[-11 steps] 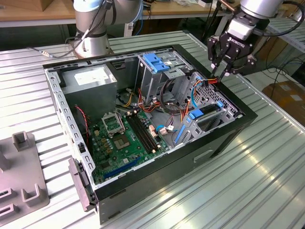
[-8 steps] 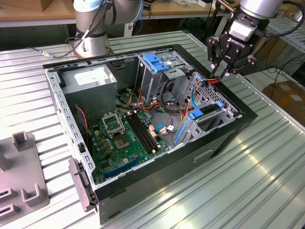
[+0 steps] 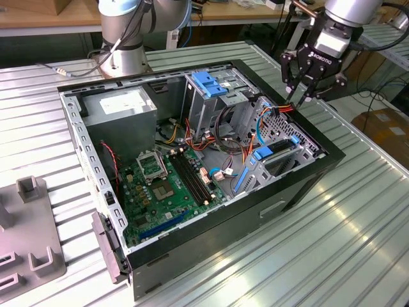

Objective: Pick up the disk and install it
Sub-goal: 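Insert the first disk wire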

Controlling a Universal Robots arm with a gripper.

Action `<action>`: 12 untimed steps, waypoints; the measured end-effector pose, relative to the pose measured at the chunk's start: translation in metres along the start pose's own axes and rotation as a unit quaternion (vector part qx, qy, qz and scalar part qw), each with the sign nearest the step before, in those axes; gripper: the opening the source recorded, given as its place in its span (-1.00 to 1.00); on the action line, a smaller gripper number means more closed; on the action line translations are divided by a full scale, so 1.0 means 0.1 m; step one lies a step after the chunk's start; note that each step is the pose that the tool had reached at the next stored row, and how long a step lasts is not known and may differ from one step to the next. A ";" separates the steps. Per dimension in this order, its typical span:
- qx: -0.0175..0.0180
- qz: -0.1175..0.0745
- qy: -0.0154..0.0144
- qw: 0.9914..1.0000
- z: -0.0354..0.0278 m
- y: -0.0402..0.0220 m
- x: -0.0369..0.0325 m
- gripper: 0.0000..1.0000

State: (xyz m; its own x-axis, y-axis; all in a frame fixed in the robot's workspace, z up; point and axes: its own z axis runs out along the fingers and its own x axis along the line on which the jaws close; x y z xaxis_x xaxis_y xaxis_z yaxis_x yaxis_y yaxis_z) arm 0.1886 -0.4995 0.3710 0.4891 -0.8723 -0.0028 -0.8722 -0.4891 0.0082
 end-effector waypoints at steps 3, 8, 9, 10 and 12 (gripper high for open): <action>0.000 -0.017 0.001 1.000 0.007 -0.013 0.005 -0.37; -0.001 -0.038 0.006 0.999 -0.024 -0.014 0.005 -0.37; -0.003 -0.039 0.008 0.999 -0.035 -0.014 0.004 -0.37; -0.003 -0.040 0.008 0.999 -0.036 -0.014 0.005 -0.37; -0.003 -0.054 0.009 0.999 -0.036 -0.015 0.006 -0.37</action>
State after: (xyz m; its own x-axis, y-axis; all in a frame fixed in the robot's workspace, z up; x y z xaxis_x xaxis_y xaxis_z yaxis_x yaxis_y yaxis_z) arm 0.1902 -0.4992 0.3746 0.5799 -0.8146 0.0133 -0.8147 -0.5797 0.0148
